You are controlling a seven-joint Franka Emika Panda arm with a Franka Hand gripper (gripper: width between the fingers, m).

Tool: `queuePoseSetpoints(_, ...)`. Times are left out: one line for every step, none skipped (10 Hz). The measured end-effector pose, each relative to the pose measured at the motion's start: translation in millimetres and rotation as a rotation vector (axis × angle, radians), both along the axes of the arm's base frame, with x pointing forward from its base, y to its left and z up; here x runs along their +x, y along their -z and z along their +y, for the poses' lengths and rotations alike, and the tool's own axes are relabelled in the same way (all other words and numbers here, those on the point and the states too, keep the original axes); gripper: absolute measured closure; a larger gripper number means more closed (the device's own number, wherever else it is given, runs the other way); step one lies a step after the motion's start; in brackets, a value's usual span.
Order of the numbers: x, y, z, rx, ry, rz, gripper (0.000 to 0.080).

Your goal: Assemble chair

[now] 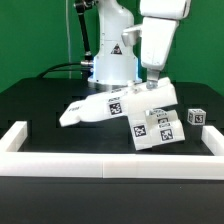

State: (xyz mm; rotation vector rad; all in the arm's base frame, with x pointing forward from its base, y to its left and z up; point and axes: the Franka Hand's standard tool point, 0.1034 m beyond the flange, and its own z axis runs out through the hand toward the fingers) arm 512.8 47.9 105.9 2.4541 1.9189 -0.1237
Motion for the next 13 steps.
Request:
queuePoseSetpoints(-0.3,4.4,3.5,0.002,0.003,0.002,0.0150)
queuePoseSetpoints(1.2,5.9,6.2,0.005,0.003,-0.003,0.0150)
queuePoseSetpoints(3.6,6.5,8.5,0.008,0.008,-0.011,0.0150)
queuePoseSetpoints(5.6,6.6,10.9,0.009,0.018,-0.017,0.0150)
queuePoseSetpoints(6.3,6.4,13.2,0.008,0.025,-0.019,0.0150)
queuePoseSetpoints(6.4,5.9,13.9,0.008,0.025,-0.019,0.0150)
queuePoseSetpoints(5.6,3.3,13.6,0.007,0.025,-0.019,0.0150)
queuePoseSetpoints(1.8,-2.8,13.3,0.007,0.025,-0.025,0.0150)
queuePoseSetpoints(-6.1,-8.9,15.0,0.005,0.044,-0.029,0.0150)
queuePoseSetpoints(-12.1,-15.0,17.2,0.004,0.047,-0.032,0.0150)
queuePoseSetpoints(-15.3,-20.2,18.8,0.003,0.048,-0.032,0.0150)
queuePoseSetpoints(-15.7,-18.8,19.1,0.003,0.048,-0.029,0.0150)
queuePoseSetpoints(-16.0,-17.7,18.6,0.003,0.059,-0.028,0.0150)
